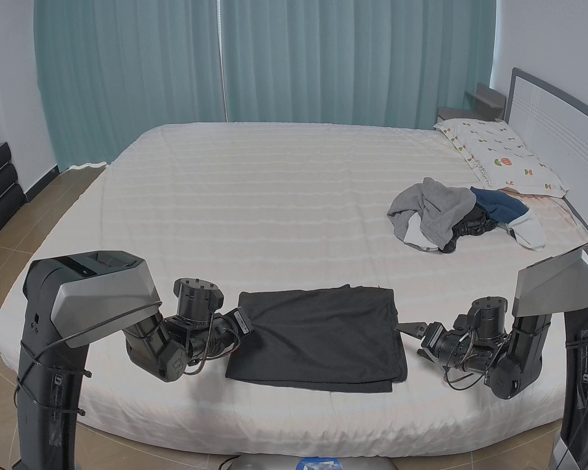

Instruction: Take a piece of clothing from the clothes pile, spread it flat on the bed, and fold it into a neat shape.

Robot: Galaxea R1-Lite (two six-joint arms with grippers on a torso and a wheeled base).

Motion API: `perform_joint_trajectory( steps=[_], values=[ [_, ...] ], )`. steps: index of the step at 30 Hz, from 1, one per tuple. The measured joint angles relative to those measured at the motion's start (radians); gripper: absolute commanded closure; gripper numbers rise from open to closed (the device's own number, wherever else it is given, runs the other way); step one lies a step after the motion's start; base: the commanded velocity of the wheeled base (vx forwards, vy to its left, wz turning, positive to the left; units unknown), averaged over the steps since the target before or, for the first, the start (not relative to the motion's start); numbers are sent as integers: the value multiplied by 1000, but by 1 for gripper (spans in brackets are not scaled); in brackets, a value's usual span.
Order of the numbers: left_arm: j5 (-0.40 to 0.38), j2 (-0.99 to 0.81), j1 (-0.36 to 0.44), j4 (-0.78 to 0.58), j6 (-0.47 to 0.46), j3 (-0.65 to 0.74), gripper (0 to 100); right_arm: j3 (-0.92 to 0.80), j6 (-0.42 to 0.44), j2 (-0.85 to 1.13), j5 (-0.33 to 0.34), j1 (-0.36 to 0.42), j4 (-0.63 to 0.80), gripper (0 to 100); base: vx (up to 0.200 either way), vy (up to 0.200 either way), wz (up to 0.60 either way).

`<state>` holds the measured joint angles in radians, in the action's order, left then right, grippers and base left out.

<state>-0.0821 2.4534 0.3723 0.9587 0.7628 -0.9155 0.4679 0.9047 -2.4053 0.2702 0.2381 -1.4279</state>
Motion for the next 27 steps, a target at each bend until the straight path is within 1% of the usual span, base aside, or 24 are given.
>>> perform_joint_trajectory(
  steps=[4,14,16,21,27],
  values=[
    [25,-3,1,1,2,25,100,0,0,0,1,0,0,0,0,0,0],
    [28,-11,2,1,3,42,100,1,6,1,1,-3,-7,0,0,0,0],
    [29,-13,1,1,15,42,100,1,6,0,1,-3,-23,0,0,0,0],
    [23,-24,0,0,59,43,100,-4,8,0,2,-4,-30,0,0,200,0],
    [27,-34,0,0,63,59,100,-6,9,0,2,-9,-31,0,0,200,0]
  ],
)
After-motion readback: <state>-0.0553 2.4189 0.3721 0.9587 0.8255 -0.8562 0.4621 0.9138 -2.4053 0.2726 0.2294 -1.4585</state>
